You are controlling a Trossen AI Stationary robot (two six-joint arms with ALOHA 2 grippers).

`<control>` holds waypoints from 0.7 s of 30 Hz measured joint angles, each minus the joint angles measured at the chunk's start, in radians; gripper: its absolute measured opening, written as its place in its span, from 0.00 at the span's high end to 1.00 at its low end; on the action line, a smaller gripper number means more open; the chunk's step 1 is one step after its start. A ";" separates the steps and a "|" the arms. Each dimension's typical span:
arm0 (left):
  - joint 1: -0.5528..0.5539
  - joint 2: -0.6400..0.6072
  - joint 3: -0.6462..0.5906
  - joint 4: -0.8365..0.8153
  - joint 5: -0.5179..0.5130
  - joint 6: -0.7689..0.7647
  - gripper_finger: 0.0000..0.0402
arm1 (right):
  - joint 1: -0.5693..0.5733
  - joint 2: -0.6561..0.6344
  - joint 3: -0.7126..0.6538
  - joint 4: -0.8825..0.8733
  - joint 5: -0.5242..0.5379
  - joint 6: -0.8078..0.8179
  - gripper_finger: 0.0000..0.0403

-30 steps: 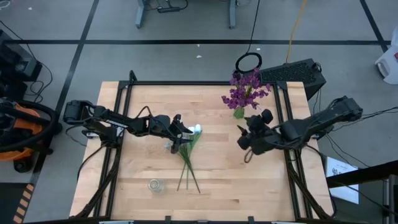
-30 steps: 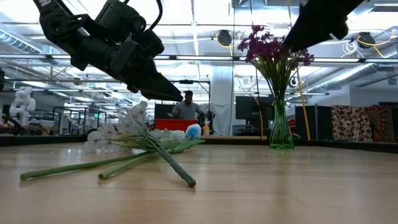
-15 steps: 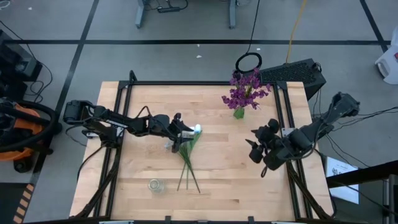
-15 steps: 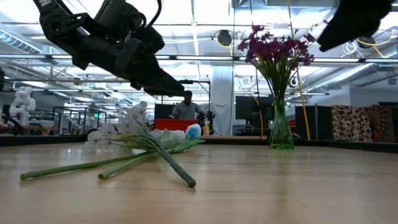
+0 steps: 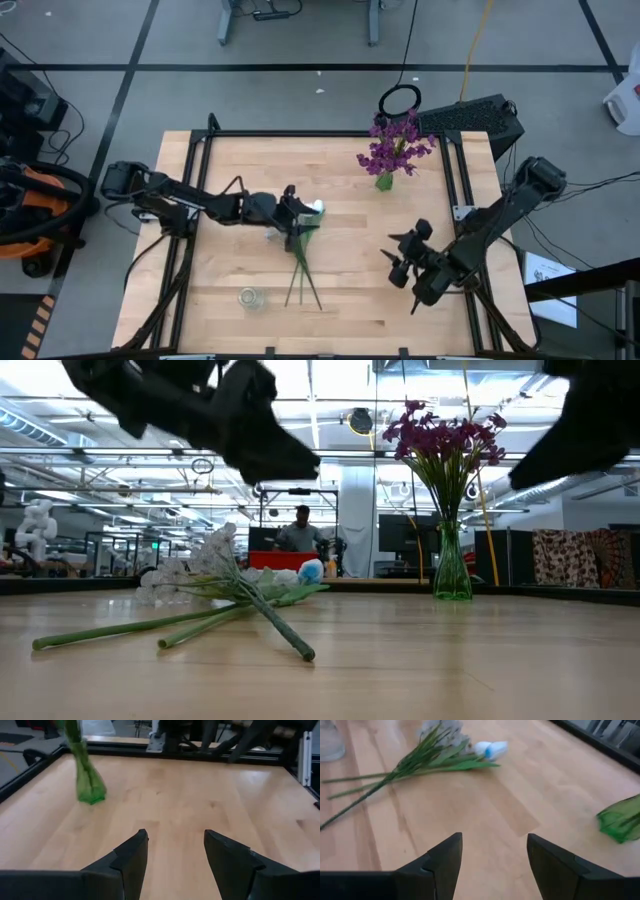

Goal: Sort flowers into vase by color
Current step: Put the dark white flower into the transparent vase

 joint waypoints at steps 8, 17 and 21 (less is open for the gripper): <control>-0.177 0.000 0.110 -0.146 -0.219 -0.025 0.50 | 0.003 0.187 -0.026 0.226 0.005 0.053 0.47; -0.303 0.000 0.113 -0.183 -0.350 -0.222 0.50 | 0.002 0.385 -0.026 0.538 0.005 0.053 0.47; -0.343 0.000 0.113 -0.231 -0.389 -0.294 0.50 | -0.003 0.439 -0.026 0.711 0.007 0.040 0.47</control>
